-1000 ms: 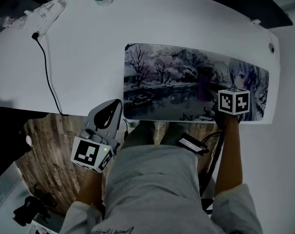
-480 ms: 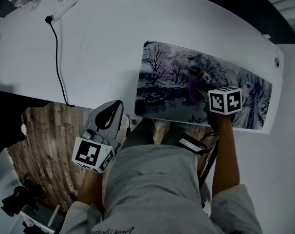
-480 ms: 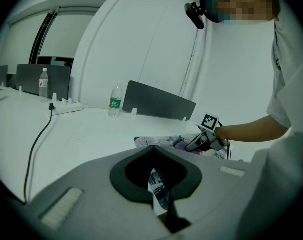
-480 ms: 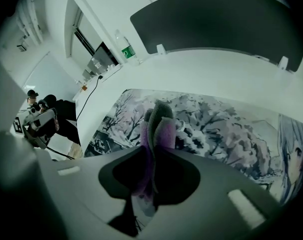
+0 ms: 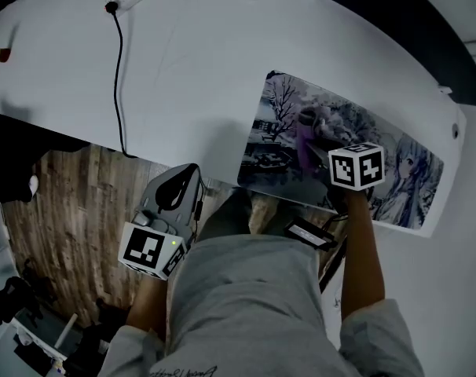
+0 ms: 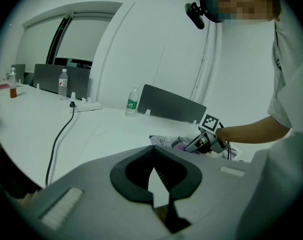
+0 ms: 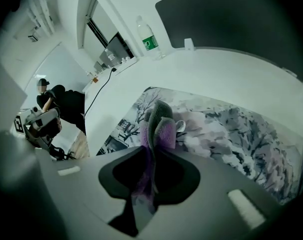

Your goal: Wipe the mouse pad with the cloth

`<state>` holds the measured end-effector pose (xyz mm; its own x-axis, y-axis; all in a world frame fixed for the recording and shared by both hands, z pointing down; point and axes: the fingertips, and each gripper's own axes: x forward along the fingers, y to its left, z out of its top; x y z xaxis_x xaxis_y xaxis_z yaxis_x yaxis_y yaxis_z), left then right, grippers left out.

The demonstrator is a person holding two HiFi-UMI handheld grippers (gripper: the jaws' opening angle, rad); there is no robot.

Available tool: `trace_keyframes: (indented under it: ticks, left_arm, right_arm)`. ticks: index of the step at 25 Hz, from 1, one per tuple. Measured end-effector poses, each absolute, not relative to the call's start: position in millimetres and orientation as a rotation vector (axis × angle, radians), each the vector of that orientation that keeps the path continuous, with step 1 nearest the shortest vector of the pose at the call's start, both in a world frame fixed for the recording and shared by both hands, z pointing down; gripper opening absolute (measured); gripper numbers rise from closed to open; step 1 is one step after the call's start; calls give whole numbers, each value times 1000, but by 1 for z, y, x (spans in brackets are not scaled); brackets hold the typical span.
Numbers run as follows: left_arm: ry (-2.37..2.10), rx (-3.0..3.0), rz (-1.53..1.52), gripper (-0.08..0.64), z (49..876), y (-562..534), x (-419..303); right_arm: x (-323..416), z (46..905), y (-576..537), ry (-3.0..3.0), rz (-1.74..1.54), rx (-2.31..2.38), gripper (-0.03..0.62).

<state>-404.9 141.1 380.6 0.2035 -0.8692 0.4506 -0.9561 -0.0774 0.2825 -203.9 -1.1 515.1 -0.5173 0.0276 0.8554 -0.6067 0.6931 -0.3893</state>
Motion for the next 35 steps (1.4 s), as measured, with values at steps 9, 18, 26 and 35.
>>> trace_keyframes:
  ticks: [9,18,26,35]
  left_arm:
    - [-1760,1887,183,18,384,165,-439]
    - [-1786,1864,138,18,379,168,-441]
    - [-1764,1911,203,19,370,147,-416]
    - [-1516,2162,295,18,369,73,-283]
  right_arm:
    - [-276,516,21,-1990,820,309,67]
    - [-316,517,39,-1999,775,238,67]
    - [-302,498,30,-2124,788,216,67]
    - [-173,447,-5,-2244,855,388,67]
